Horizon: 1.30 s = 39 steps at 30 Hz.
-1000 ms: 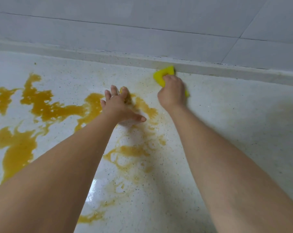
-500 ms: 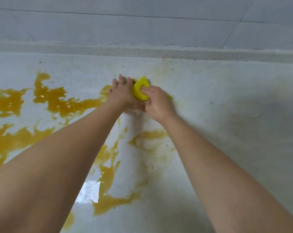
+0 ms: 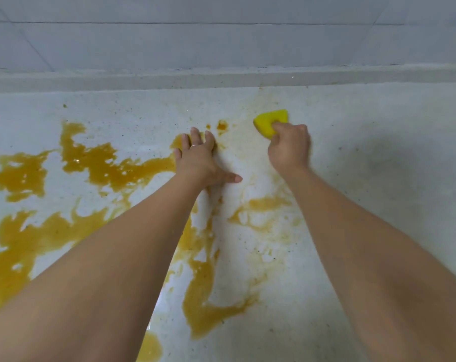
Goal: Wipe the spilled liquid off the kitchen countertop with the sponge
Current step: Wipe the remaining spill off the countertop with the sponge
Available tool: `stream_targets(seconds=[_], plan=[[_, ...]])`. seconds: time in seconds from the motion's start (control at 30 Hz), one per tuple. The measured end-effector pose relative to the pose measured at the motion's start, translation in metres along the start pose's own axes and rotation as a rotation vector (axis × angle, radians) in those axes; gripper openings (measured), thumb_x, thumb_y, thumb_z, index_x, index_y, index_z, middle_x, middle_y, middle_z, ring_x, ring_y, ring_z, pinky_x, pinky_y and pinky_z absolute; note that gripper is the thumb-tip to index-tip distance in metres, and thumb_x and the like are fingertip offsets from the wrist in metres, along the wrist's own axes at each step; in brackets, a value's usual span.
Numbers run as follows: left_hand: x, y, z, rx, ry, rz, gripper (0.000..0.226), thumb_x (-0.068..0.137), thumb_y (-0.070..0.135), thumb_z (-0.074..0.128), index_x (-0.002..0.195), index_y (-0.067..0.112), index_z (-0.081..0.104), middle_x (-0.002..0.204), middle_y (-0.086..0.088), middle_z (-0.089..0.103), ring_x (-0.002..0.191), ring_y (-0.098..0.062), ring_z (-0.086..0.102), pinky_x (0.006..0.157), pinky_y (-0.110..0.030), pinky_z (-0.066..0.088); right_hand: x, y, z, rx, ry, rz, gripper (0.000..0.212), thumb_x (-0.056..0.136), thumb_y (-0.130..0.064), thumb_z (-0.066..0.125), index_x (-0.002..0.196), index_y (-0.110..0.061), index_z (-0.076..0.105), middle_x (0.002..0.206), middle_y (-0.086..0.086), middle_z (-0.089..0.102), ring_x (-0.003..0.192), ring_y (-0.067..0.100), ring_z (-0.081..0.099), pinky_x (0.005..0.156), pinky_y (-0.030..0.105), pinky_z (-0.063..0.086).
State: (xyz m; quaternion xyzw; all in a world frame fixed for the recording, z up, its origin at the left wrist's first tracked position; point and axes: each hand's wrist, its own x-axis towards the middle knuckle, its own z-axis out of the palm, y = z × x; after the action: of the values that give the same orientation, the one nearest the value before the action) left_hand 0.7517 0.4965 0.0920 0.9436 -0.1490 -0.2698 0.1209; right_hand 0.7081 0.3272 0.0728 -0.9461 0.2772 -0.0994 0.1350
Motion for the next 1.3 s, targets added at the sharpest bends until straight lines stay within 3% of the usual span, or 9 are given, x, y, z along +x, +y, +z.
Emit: stream_targets(seconds=[0.07, 0.2, 0.37, 0.53, 0.7, 0.87, 1.03, 1.2, 1.3], plan=[[0.003, 0.0, -0.001, -0.006, -0.004, -0.018, 0.122, 0.065, 0.058, 0.075, 0.152, 0.02, -0.002, 0.157, -0.006, -0.018, 0.144, -0.029, -0.019, 0.117, -0.045, -0.004, -0.001, -0.025, 0.003, 0.064, -0.05, -0.022, 0.024, 0.077, 0.002, 0.042, 0.09, -0.001, 0.063, 0.093, 0.025, 0.063, 0.093, 0.04, 0.055, 0.075, 0.039, 0.04], [0.003, 0.001, -0.001, -0.026, 0.025, -0.014, 0.111, 0.068, 0.051, 0.076, 0.152, 0.017, 0.011, 0.158, -0.006, -0.016, 0.145, -0.028, -0.016, 0.117, -0.046, -0.002, -0.037, -0.054, 0.019, 0.283, -0.039, -0.409, 0.032, 0.064, 0.008, 0.048, 0.084, 0.002, 0.071, 0.084, 0.022, 0.071, 0.074, 0.04, 0.064, 0.075, 0.035, 0.043], [0.003, 0.001, -0.002, 0.012, -0.004, -0.024, 0.126, 0.064, 0.061, 0.074, 0.152, 0.019, -0.007, 0.157, -0.007, -0.019, 0.144, -0.03, -0.018, 0.117, -0.047, -0.003, -0.011, 0.025, -0.01, 0.125, -0.03, 0.244, 0.04, 0.081, 0.001, 0.046, 0.115, -0.008, 0.064, 0.11, 0.023, 0.063, 0.104, 0.037, 0.054, 0.088, 0.031, 0.04], [0.001, 0.004, -0.002, -0.001, 0.009, -0.015, 0.124, 0.065, 0.058, 0.075, 0.152, 0.018, -0.004, 0.158, -0.008, -0.017, 0.145, -0.03, -0.017, 0.117, -0.047, -0.002, -0.057, -0.029, 0.007, 0.339, -0.124, -0.234, 0.034, 0.08, 0.004, 0.052, 0.108, -0.005, 0.068, 0.111, 0.015, 0.067, 0.1, 0.035, 0.056, 0.089, 0.036, 0.045], [0.001, 0.001, -0.002, 0.025, 0.009, 0.001, 0.122, 0.067, 0.06, 0.072, 0.152, 0.018, -0.004, 0.157, -0.008, -0.018, 0.144, -0.031, -0.017, 0.116, -0.048, -0.002, -0.038, 0.043, -0.02, 0.116, 0.028, 0.302, 0.038, 0.083, 0.0, 0.047, 0.118, -0.008, 0.062, 0.115, 0.019, 0.063, 0.107, 0.036, 0.052, 0.09, 0.033, 0.036], [-0.003, 0.005, -0.003, 0.035, 0.011, -0.009, 0.122, 0.066, 0.059, 0.073, 0.152, 0.017, -0.002, 0.158, -0.008, -0.016, 0.145, -0.031, -0.015, 0.117, -0.048, 0.002, -0.082, -0.015, 0.003, 0.309, -0.092, -0.223, 0.035, 0.078, 0.002, 0.047, 0.106, -0.005, 0.069, 0.111, 0.014, 0.068, 0.096, 0.038, 0.056, 0.085, 0.03, 0.035], [-0.025, -0.007, 0.001, 0.03, 0.063, -0.018, 0.117, 0.065, 0.059, 0.073, 0.152, 0.019, 0.006, 0.158, -0.012, -0.011, 0.145, -0.033, -0.01, 0.116, -0.049, 0.003, -0.069, 0.058, -0.027, 0.099, 0.01, 0.248, 0.038, 0.084, -0.002, 0.045, 0.117, -0.008, 0.061, 0.115, 0.019, 0.062, 0.105, 0.037, 0.05, 0.088, 0.033, 0.034], [-0.058, -0.008, 0.024, 0.012, 0.016, -0.064, 0.117, 0.066, 0.061, 0.072, 0.153, 0.019, 0.005, 0.158, -0.011, -0.014, 0.145, -0.032, -0.013, 0.116, -0.048, 0.004, -0.115, -0.005, -0.014, 0.218, -0.157, -0.305, 0.037, 0.074, -0.003, 0.042, 0.098, -0.007, 0.07, 0.103, 0.015, 0.069, 0.092, 0.039, 0.055, 0.082, 0.04, 0.044], [-0.071, -0.003, 0.036, 0.024, 0.01, -0.064, 0.118, 0.066, 0.061, 0.072, 0.152, 0.019, 0.004, 0.157, -0.011, -0.016, 0.144, -0.033, -0.015, 0.117, -0.047, 0.002, -0.113, 0.029, -0.023, 0.194, -0.047, -0.241, 0.037, 0.074, 0.001, 0.043, 0.098, -0.007, 0.07, 0.1, 0.017, 0.069, 0.09, 0.04, 0.057, 0.08, 0.039, 0.043]])
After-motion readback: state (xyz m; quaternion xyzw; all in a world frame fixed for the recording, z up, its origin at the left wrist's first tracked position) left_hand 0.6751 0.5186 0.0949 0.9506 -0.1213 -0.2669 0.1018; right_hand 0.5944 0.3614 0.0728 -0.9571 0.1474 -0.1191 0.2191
